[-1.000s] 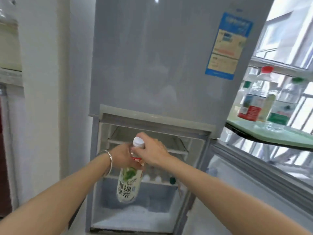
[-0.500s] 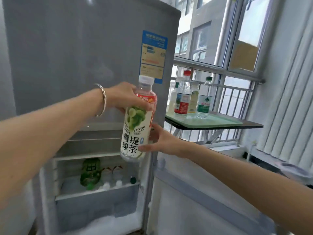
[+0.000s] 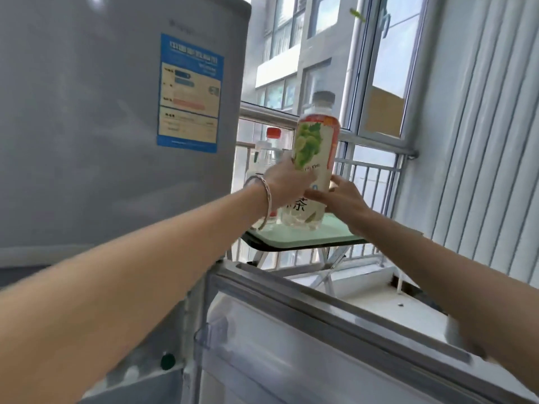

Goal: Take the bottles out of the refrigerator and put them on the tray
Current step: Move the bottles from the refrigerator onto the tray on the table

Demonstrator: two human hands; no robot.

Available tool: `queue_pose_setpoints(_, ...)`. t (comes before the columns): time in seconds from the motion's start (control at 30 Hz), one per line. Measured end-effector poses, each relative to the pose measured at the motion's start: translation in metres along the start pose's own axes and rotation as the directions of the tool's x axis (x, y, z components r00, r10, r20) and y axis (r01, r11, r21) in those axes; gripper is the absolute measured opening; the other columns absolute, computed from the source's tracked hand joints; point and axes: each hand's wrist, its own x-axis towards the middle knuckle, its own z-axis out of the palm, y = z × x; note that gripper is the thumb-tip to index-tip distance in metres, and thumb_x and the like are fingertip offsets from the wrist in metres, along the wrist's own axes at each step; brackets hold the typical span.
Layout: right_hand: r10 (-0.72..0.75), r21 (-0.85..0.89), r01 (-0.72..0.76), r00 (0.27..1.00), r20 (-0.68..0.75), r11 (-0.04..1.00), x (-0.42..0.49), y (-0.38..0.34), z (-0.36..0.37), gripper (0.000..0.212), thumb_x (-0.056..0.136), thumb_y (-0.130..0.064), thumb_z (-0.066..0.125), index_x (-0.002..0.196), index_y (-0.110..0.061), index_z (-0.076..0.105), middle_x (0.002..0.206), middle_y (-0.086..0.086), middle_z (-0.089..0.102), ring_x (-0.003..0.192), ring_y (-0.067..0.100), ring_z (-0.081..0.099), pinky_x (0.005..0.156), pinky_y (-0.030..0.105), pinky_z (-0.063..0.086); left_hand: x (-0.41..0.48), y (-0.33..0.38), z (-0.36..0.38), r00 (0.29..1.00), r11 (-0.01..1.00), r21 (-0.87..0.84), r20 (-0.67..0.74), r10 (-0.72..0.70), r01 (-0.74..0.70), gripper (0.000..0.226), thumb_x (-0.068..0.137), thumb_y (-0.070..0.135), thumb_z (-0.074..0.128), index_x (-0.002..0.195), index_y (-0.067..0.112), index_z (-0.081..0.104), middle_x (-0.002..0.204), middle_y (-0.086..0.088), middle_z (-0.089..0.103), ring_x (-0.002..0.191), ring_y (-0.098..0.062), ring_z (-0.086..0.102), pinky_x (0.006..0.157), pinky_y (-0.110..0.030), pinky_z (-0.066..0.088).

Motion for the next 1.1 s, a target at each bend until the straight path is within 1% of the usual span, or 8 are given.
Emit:
queue_pose_setpoints(0.13, 0.059, -0.019, -0.058, 0.998, 0.026, 0.998, 0.027, 0.045, 0.003, 0.048, 0.075, -0.015, 0.080, 0.117, -0.010, 0.057, 0.115, 0.014, 0.069, 0.101, 0.031, 0.068, 0.095, 0.049, 0.053, 0.029, -0.036, 0.041, 0.999, 1.000, -0.007, 0.042, -0.024, 0.024, 0.041, 0.089, 0.032, 0.053, 0.126, 0.014, 0.051, 0.111, -0.008, 0.065, 0.095, -0.021, 0.064, 0.075, -0.030, 0.057)
queue_pose_setpoints(0.27, 0.088, 0.041, -0.090, 0.995, 0.048, 0.995, 0.058, 0.069, 0.003, 0.035, 0.079, -0.005, 0.074, 0.108, -0.017, 0.059, 0.117, 0.015, 0.068, 0.101, 0.032, 0.068, 0.094, 0.049, 0.054, 0.045, -0.051, 0.053, 0.997, 0.999, 0.032, 0.072, 0.006, -0.008, 0.042, 0.095, 0.028, 0.048, 0.135, 0.014, 0.044, 0.119, -0.009, 0.061, 0.100, -0.024, 0.063, 0.073, -0.029, 0.055)
queue_pose_setpoints(0.43, 0.087, 0.007, -0.087, 0.994, 0.066, 0.996, 0.081, 0.088, 0.009, 0.054, 0.080, -0.004, 0.071, 0.131, -0.008, 0.055, 0.118, 0.011, 0.069, 0.104, 0.029, 0.067, 0.097, 0.049, 0.052, 0.058, -0.058, 0.059, 0.998, 0.997, 0.075, 0.055, -0.036, 0.032, 0.043, 0.095, 0.030, 0.047, 0.132, 0.010, 0.050, 0.118, -0.010, 0.062, 0.102, -0.026, 0.063, 0.083, -0.036, 0.057)
queue_pose_setpoints(0.6, 0.089, -0.088, -0.079, 0.990, 0.113, 0.993, 0.078, 0.083, 0.011, 0.059, 0.078, -0.017, 0.075, 0.131, -0.014, 0.050, 0.116, 0.008, 0.069, 0.101, 0.020, 0.066, 0.093, 0.040, 0.054, 0.054, -0.056, 0.052, 0.996, 0.992, 0.124, 0.074, -0.044, 0.034, 0.042, 0.097, 0.028, 0.047, 0.133, 0.006, 0.047, 0.119, -0.009, 0.058, 0.088, -0.017, 0.056, 0.060, -0.018, 0.046)
queue_pose_setpoints(0.7, 0.008, -0.080, -0.019, 0.990, -0.138, 0.997, 0.057, 0.070, 0.019, 0.056, 0.078, -0.027, 0.076, 0.120, -0.013, 0.041, 0.090, 0.001, 0.061, 0.081, 0.017, 0.062, 0.068, 0.028, 0.052, 0.037, -0.047, 0.030, 0.997, 0.985, 0.169, 0.078, 0.004, -0.017, 0.035, 0.096, 0.025, 0.051, 0.122, 0.003, 0.056, 0.106, -0.009, 0.063, 0.073, -0.016, 0.057, 0.058, -0.025, 0.052)
queue_pose_setpoints(0.8, -0.190, -0.205, 0.127, 0.925, -0.329, 0.971, 0.030, 0.048, 0.040, 0.025, 0.082, -0.018, 0.066, 0.101, -0.010, 0.051, 0.075, 0.005, 0.058, 0.069, 0.023, 0.058, 0.064, 0.042, 0.053, 0.011, -0.045, -0.006, 1.000, 0.978, 0.208, 0.018, 0.003, -0.007, 0.020, 0.094, 0.020, 0.052, 0.103, 0.007, 0.063, 0.092, -0.009, 0.067, 0.079, -0.023, 0.064, 0.077, -0.039, 0.059)
queue_pose_setpoints(0.93, -0.292, -0.239, 0.249, 0.943, -0.162, 0.939, 0.005, 0.018, 0.088, 0.012, 0.083, -0.009, 0.066, 0.090, -0.009, 0.056, 0.076, 0.012, 0.064, 0.071, 0.028, 0.064, 0.066, 0.041, 0.055, -0.019, -0.047, -0.040, 0.997, 0.946, 0.320, -0.073, -0.027, 0.049, 0.024, 0.090, 0.016, 0.054, 0.106, 0.005, 0.067, 0.102, -0.013, 0.071, 0.094, -0.026, 0.068, 0.086, -0.038, 0.056)
queue_pose_setpoints(1.1, -0.297, -0.149, 0.295, 0.955, 0.010, 0.944, -0.040, -0.015, 0.183, 0.011, 0.080, -0.015, 0.066, 0.080, -0.020, 0.057, 0.065, -0.004, 0.060, 0.060, 0.010, 0.054, 0.058, 0.029, 0.044, -0.084, -0.083, -0.108, 0.978, 0.891, 0.409, -0.145, -0.150, 0.197, 0.020, 0.082, 0.008, 0.052, 0.089, 0.003, 0.071, 0.090, -0.016, 0.076, 0.089, -0.029, 0.072, 0.084, -0.038, 0.057)
